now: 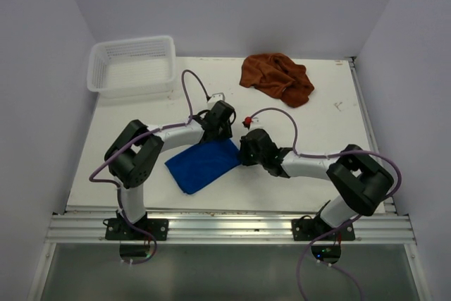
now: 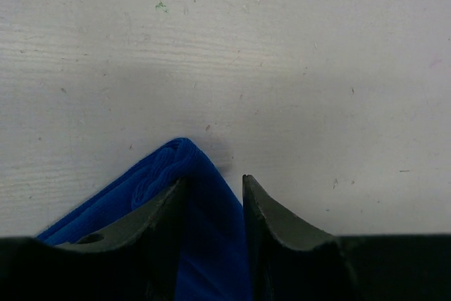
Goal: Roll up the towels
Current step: Roll the towel
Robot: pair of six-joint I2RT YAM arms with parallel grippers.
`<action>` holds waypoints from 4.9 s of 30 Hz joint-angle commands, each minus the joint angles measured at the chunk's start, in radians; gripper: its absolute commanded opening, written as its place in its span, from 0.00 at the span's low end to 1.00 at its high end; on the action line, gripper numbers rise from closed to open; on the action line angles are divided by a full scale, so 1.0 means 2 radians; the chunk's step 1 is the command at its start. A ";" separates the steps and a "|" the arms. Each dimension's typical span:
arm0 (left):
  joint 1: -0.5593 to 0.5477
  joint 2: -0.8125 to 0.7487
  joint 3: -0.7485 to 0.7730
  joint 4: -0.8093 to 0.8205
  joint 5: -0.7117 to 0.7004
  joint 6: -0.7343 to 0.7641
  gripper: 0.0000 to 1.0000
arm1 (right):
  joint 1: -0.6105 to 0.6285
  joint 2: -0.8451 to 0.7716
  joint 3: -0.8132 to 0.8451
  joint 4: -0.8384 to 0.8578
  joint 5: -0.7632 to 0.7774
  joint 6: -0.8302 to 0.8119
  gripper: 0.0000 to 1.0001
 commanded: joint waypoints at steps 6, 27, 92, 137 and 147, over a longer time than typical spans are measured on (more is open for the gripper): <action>0.011 0.024 -0.016 -0.023 -0.016 0.008 0.40 | 0.026 -0.026 -0.028 -0.082 0.064 0.007 0.00; 0.004 0.068 -0.005 -0.058 -0.044 0.018 0.29 | 0.131 -0.036 -0.014 -0.102 0.170 0.003 0.00; 0.104 -0.183 -0.290 0.317 0.170 -0.096 0.00 | 0.387 0.217 0.245 -0.393 0.521 -0.058 0.00; 0.047 -0.227 -0.317 0.326 0.322 0.025 0.02 | 0.376 0.295 0.339 -0.393 0.505 -0.147 0.00; 0.048 -0.180 -0.363 0.358 0.306 0.031 0.00 | 0.369 0.294 0.347 -0.387 0.504 -0.157 0.00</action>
